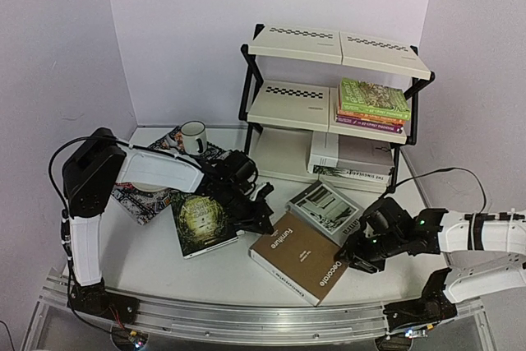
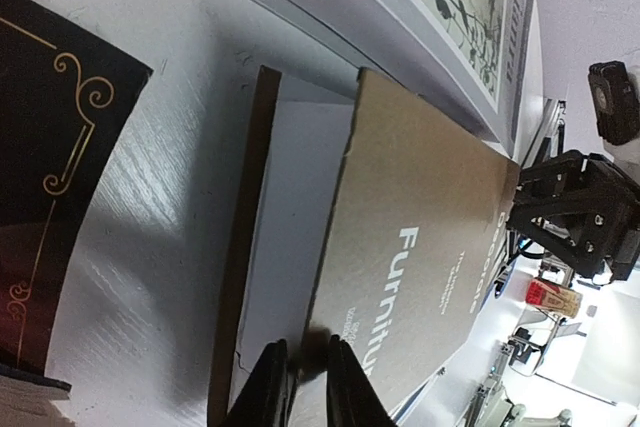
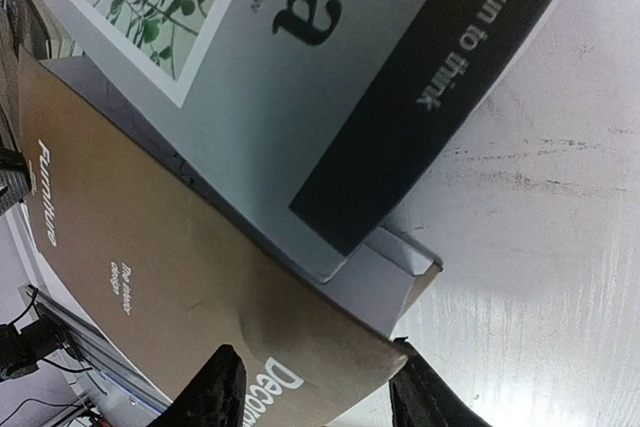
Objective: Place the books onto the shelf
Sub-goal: Pick up the book at the center of the board.
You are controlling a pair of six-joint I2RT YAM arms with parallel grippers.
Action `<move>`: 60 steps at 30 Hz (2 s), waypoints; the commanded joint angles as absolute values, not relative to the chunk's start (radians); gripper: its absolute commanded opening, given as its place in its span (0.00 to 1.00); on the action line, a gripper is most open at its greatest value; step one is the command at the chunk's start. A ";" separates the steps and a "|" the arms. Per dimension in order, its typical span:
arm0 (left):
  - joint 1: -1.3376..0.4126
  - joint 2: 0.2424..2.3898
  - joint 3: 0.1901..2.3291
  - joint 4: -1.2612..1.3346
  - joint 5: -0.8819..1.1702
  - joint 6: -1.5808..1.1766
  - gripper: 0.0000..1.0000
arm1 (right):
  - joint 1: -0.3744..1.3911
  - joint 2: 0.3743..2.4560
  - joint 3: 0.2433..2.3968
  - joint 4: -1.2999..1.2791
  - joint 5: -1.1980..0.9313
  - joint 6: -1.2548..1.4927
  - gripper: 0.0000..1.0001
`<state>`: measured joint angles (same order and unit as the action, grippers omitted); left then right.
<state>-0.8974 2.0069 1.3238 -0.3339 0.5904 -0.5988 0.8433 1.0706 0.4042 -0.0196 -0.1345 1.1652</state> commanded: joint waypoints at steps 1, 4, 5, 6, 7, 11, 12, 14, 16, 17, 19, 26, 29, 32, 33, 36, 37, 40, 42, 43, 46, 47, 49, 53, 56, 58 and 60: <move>-0.902 1.909 1.314 -0.323 0.636 -0.615 0.01 | 0.849 1.057 0.422 -0.028 -0.129 1.162 0.46; -0.902 1.890 1.315 -0.322 0.646 -0.626 0.00 | 0.850 1.055 0.443 -0.037 -0.131 1.158 0.46; -0.902 1.882 1.314 -0.322 0.647 -0.631 0.00 | 0.850 1.053 0.451 -0.040 -0.132 1.156 0.46; -0.901 1.870 1.313 -0.321 0.648 -0.636 0.00 | 0.850 1.050 0.459 -0.047 -0.133 1.154 0.47; -0.900 1.856 1.310 -0.322 0.650 -0.640 0.00 | 0.852 1.046 0.468 -0.054 -0.134 1.153 0.47; -0.894 1.790 1.289 -0.319 0.658 -0.656 0.00 | 0.855 1.024 0.496 -0.069 -0.142 1.159 0.48; -0.892 1.773 1.283 -0.319 0.659 -0.661 0.00 | 0.858 1.020 0.503 -0.069 -0.144 1.163 0.48; -0.890 1.743 1.270 -0.318 0.660 -0.672 0.00 | 0.864 1.013 0.521 -0.072 -0.144 1.170 0.48; -0.885 1.708 1.253 -0.318 0.654 -0.681 0.00 | 0.873 1.009 0.546 -0.072 -0.143 1.176 0.48; -0.881 1.689 1.242 -0.317 0.644 -0.688 0.00 | 0.878 1.010 0.560 -0.072 -0.142 1.176 0.48; -0.864 1.647 1.216 -0.316 0.616 -0.705 0.00 | 0.886 1.018 0.590 -0.074 -0.137 1.169 0.48; -0.774 1.484 1.069 -0.266 0.505 -0.796 0.00 | 0.887 1.151 0.720 -0.071 -0.080 1.061 0.53; -0.718 1.435 0.983 -0.214 0.486 -0.843 0.00 | 0.888 1.247 0.789 -0.063 -0.039 0.995 0.64; -0.653 1.402 0.887 -0.150 0.475 -0.877 0.00 | 0.888 1.351 0.867 -0.058 -0.016 0.914 0.72; -0.636 1.387 0.860 -0.137 0.472 -0.884 0.00 | 0.888 1.376 0.886 -0.059 -0.022 0.882 0.73; -0.601 1.342 0.803 -0.110 0.481 -0.906 0.00 | 0.897 1.426 0.917 -0.045 -0.068 0.801 0.74; -0.594 1.320 0.788 -0.107 0.474 -0.913 0.00 | 0.910 1.435 0.926 -0.045 -0.070 0.765 0.74; -0.578 1.260 0.749 -0.103 0.451 -0.946 0.00 | 0.955 1.448 0.952 -0.059 -0.047 0.667 0.75; -0.574 1.228 0.735 -0.103 0.437 -0.969 0.00 | 0.986 1.448 0.966 -0.070 -0.022 0.607 0.76; -0.574 1.217 0.727 -0.102 0.429 -0.978 0.00 | 0.999 1.449 0.974 -0.077 -0.008 0.582 0.76; -0.573 1.195 0.706 -0.098 0.411 -1.000 0.00 | 1.019 1.443 0.978 -0.086 0.000 0.539 0.77; -0.572 1.194 0.702 -0.099 0.408 -0.999 0.00 | 1.020 1.441 0.974 -0.085 0.000 0.531 0.78; -0.570 1.197 0.698 -0.099 0.411 -0.995 0.00 | 1.021 1.434 0.963 -0.087 0.000 0.532 0.80; -0.556 1.208 0.705 -0.109 0.426 -0.981 0.00 | 1.021 1.420 0.936 -0.075 -0.022 0.527 0.82; -0.548 1.213 0.711 -0.111 0.439 -0.975 0.00 | 1.022 1.404 0.920 -0.068 -0.035 0.507 0.83; -0.547 1.218 0.717 -0.113 0.444 -0.968 0.00 | 1.022 1.391 0.913 -0.067 -0.029 0.501 0.84; -0.546 1.225 0.721 -0.116 0.453 -0.958 0.00 | 1.021 1.377 0.906 -0.067 -0.016 0.497 0.86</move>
<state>-0.5530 1.2174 0.7021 -0.1558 0.4246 -0.9743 1.0210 1.4314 0.9213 -0.0458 -0.0354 0.5309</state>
